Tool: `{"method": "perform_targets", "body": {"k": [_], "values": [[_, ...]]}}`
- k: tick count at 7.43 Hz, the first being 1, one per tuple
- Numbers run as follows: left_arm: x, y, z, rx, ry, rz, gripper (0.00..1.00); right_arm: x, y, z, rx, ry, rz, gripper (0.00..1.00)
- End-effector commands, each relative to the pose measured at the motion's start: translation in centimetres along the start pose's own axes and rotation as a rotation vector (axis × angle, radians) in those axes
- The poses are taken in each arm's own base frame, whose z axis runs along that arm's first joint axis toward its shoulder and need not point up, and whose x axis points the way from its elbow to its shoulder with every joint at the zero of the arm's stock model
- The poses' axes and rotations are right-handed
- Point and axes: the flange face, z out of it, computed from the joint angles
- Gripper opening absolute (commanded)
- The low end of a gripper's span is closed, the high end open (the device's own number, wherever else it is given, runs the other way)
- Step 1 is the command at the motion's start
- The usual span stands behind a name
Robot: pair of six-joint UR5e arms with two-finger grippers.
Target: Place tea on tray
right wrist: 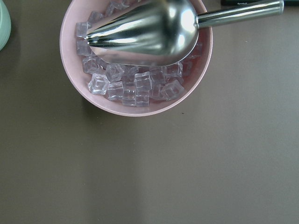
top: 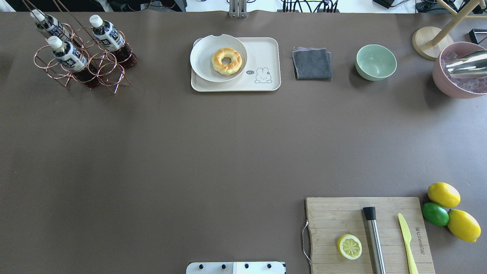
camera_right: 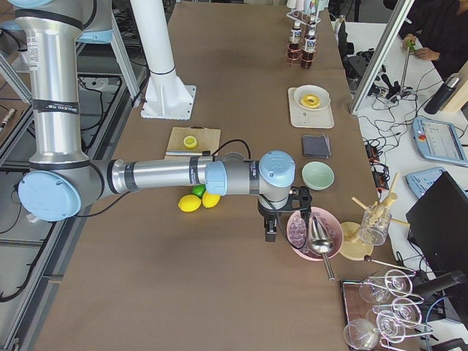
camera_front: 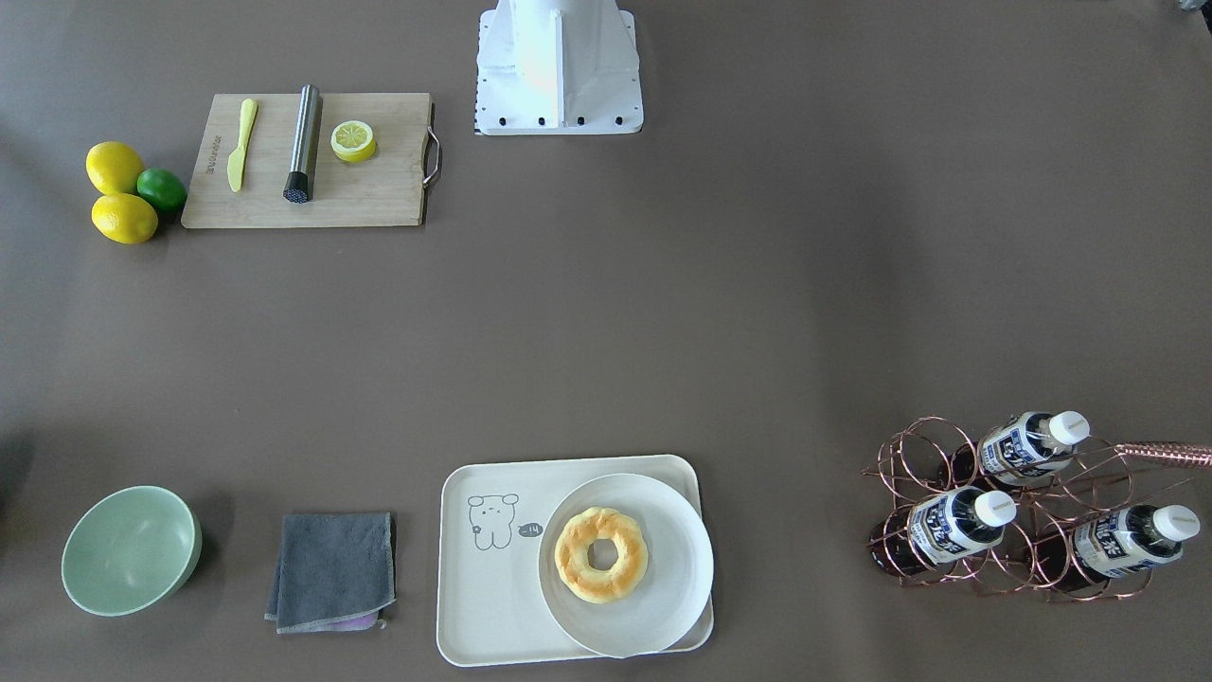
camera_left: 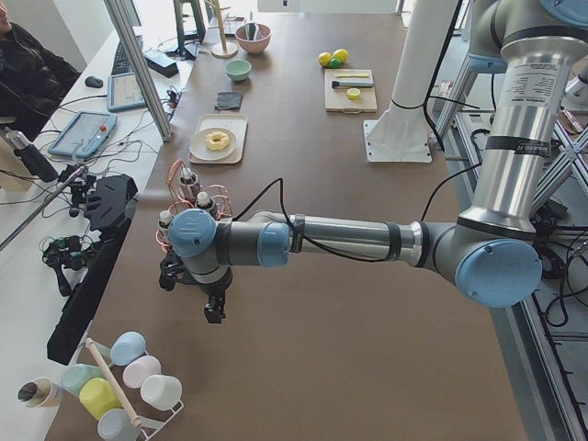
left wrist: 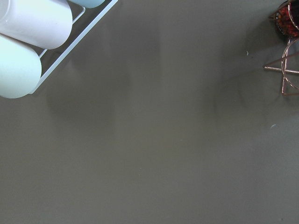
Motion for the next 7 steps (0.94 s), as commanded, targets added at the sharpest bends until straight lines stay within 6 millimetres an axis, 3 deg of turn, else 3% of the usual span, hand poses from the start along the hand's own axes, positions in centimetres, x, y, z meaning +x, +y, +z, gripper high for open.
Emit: {"method": "perform_targets", "body": {"k": [1,7], "values": [[-0.1,0.1,0.06,-0.002,0.0,-0.004,0.98,-0.04,0.13,-0.04,0.001,-0.002,0.0,1.0],[0.32,-0.34,-0.33,0.005,0.0,-0.001,0.98,-0.17,0.18,-0.25,0.005,-0.003,0.004,1.0]]}}
